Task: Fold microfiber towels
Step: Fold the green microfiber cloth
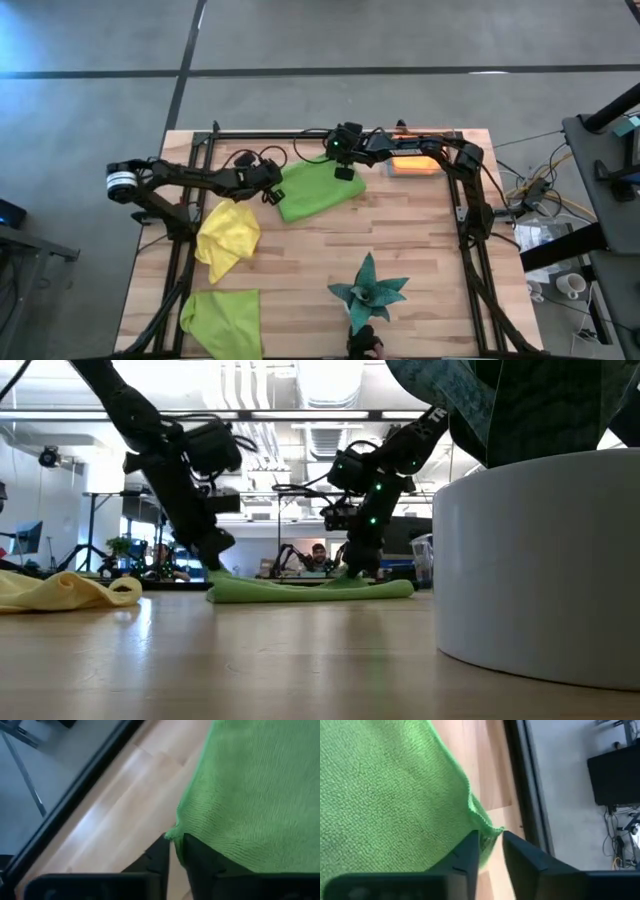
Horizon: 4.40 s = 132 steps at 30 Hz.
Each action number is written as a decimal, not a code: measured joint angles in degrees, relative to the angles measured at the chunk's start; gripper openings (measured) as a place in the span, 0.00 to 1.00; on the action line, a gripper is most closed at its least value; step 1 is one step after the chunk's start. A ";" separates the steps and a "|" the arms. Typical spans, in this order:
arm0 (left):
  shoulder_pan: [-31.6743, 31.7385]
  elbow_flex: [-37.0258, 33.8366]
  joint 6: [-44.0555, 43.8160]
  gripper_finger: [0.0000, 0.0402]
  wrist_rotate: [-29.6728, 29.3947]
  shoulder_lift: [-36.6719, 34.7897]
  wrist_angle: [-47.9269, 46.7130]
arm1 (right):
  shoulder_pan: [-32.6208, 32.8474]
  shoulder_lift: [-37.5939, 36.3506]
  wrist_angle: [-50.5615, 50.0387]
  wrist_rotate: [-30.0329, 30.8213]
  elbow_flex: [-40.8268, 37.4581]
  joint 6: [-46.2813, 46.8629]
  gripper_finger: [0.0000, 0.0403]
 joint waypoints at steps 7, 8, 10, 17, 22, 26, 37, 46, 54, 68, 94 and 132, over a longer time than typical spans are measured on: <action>0.00 0.02 1.46 0.29 -4.45 -6.83 -9.02 | 0.18 -4.98 -3.81 -0.04 0.00 0.68 0.42; 0.01 0.01 1.19 0.31 -4.47 -7.97 -10.97 | 0.36 -5.57 -5.00 -0.14 0.00 1.40 0.44; -0.02 -0.02 -1.02 0.34 -4.44 -10.43 -13.67 | 0.69 -6.86 -7.33 -2.07 -0.04 3.15 0.47; -1.57 -1.07 -4.67 0.36 3.03 -13.41 -6.28 | 3.59 -7.88 -9.70 -23.94 -2.31 13.25 0.48; -4.22 -5.42 1.51 0.37 14.15 -8.31 12.05 | 7.35 -6.87 -9.40 -25.88 -5.16 14.67 0.49; -4.54 -6.47 2.66 0.37 16.45 -1.47 14.39 | 8.59 -6.70 -9.80 -25.56 -7.24 14.58 0.49; -17.30 -2.62 2.43 0.37 28.29 12.67 26.87 | 5.60 -6.50 -9.51 -2.35 -8.50 -4.31 0.49; -21.06 1.80 1.31 0.37 14.12 1.25 11.33 | 6.30 -8.77 -16.93 -1.89 -4.94 -7.08 0.49; -17.53 -0.24 1.72 0.37 7.44 -8.79 8.89 | 7.52 -9.25 -8.04 -16.36 -5.37 11.94 0.49; -17.37 0.74 -0.53 0.37 15.25 5.57 9.69 | 5.76 -3.09 -13.09 1.59 -5.19 -2.91 0.49; -7.06 4.41 17.44 0.28 27.26 20.86 31.54 | 16.16 -9.89 -9.04 -28.56 -13.78 17.00 0.45; -28.98 6.19 7.21 0.54 22.08 14.01 20.69 | 26.69 -20.11 -9.18 -19.44 -23.17 5.38 0.48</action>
